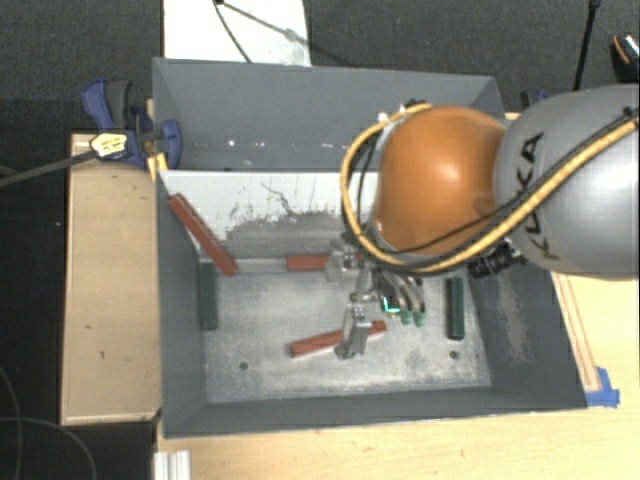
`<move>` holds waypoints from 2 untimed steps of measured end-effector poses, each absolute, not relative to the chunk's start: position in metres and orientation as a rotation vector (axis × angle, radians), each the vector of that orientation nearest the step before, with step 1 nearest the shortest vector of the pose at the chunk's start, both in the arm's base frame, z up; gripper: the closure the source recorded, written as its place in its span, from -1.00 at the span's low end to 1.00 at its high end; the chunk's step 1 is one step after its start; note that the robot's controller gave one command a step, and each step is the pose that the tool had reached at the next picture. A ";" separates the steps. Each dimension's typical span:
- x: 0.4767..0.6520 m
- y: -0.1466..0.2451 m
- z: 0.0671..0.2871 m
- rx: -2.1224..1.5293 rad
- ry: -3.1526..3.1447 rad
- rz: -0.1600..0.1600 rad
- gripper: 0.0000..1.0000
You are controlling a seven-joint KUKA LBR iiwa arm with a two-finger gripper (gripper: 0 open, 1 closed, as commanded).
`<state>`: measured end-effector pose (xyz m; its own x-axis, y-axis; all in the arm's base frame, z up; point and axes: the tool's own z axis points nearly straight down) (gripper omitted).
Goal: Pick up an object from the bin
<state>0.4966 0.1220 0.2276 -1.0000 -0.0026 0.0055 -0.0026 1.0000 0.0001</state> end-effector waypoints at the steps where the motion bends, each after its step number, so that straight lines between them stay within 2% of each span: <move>1: 0.491 0.124 0.087 0.813 -3.031 -0.001 -1.00; 2: 0.492 0.125 0.090 0.800 -3.038 -0.002 1.00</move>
Offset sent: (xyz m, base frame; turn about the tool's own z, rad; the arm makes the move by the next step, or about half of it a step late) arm -0.0049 0.0023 -0.1382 -0.5209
